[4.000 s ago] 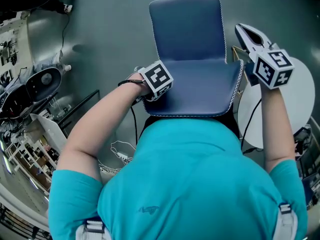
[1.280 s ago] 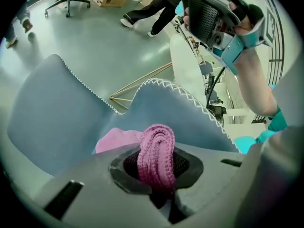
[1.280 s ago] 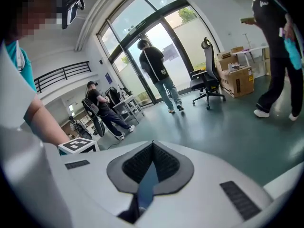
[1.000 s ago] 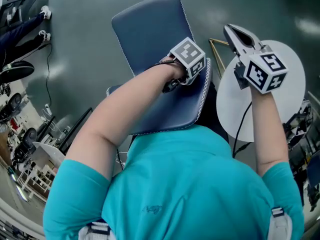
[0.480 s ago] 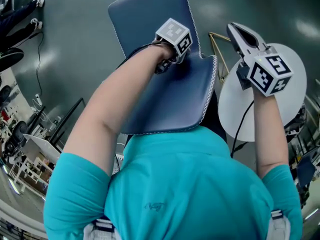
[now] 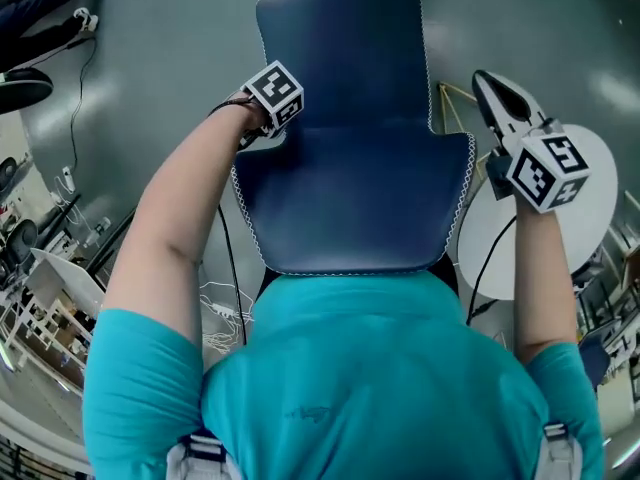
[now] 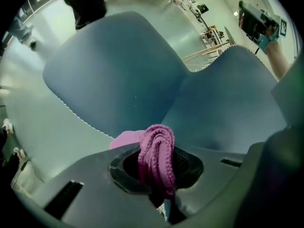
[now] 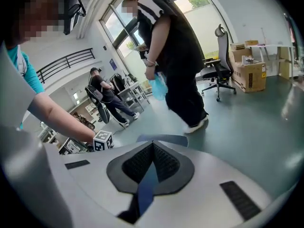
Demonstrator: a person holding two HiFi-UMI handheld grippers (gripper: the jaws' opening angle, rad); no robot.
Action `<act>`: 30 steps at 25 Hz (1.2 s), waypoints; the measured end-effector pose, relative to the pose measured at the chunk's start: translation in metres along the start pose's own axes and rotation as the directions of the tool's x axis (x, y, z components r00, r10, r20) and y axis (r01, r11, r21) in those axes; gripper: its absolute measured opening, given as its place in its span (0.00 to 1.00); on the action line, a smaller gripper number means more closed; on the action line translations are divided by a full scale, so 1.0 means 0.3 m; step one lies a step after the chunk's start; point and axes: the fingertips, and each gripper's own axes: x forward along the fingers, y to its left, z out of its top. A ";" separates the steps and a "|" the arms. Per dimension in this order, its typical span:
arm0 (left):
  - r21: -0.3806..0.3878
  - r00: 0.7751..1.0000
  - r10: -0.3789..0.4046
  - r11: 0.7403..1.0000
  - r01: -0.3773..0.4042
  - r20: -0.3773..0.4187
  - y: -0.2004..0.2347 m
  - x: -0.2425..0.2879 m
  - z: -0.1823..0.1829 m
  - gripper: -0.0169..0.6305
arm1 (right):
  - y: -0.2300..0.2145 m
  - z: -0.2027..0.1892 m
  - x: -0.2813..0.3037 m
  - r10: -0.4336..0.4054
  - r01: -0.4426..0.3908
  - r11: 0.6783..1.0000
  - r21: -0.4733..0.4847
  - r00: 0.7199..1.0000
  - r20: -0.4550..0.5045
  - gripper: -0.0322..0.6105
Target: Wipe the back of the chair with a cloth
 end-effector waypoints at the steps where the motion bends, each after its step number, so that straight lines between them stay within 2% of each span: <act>1: 0.013 1.000 -0.010 1.000 0.010 -0.019 -0.008 0.039 -0.020 0.12 | -0.001 -0.004 0.004 -0.003 0.003 1.000 -0.006 1.000 -0.010 0.04; 6: 0.080 0.991 -0.032 0.996 0.043 -0.127 -0.030 0.228 -0.111 0.12 | 0.027 -0.023 0.052 -0.005 0.003 1.000 -0.025 0.999 -0.044 0.04; 9: 0.113 0.985 -0.022 0.993 0.041 -0.170 0.012 0.259 -0.123 0.12 | 0.051 -0.021 0.091 0.003 -0.005 0.999 -0.035 0.999 -0.049 0.04; 12: 0.169 0.968 -0.018 0.984 0.062 -0.250 0.007 0.278 -0.162 0.12 | 0.072 -0.010 0.085 0.003 -0.006 0.999 -0.045 0.998 -0.060 0.04; 14: 0.164 0.957 -0.028 0.983 0.078 -0.287 -0.004 0.286 -0.184 0.12 | 0.082 -0.009 0.064 0.001 -0.004 0.999 -0.049 0.999 -0.052 0.04; 18: 0.108 0.932 -0.090 0.985 0.135 -0.351 -0.044 0.272 -0.203 0.12 | 0.070 -0.035 0.021 -0.001 0.000 0.999 -0.047 0.999 -0.038 0.04; 21: 0.094 0.919 -0.132 0.979 0.179 -0.372 -0.072 0.231 -0.211 0.12 | 0.058 -0.030 0.006 -0.002 0.001 1.000 -0.031 1.000 -0.025 0.04; 24: 0.086 0.919 -0.149 0.977 0.193 -0.366 -0.086 0.193 -0.197 0.12 | 0.038 -0.013 0.001 0.002 -0.002 1.000 -0.023 1.000 -0.015 0.04; 30: 0.139 0.929 -0.097 0.978 0.156 -0.358 -0.132 0.120 -0.196 0.12 | 0.039 0.018 -0.041 -0.008 0.008 1.000 -0.013 1.000 0.029 0.04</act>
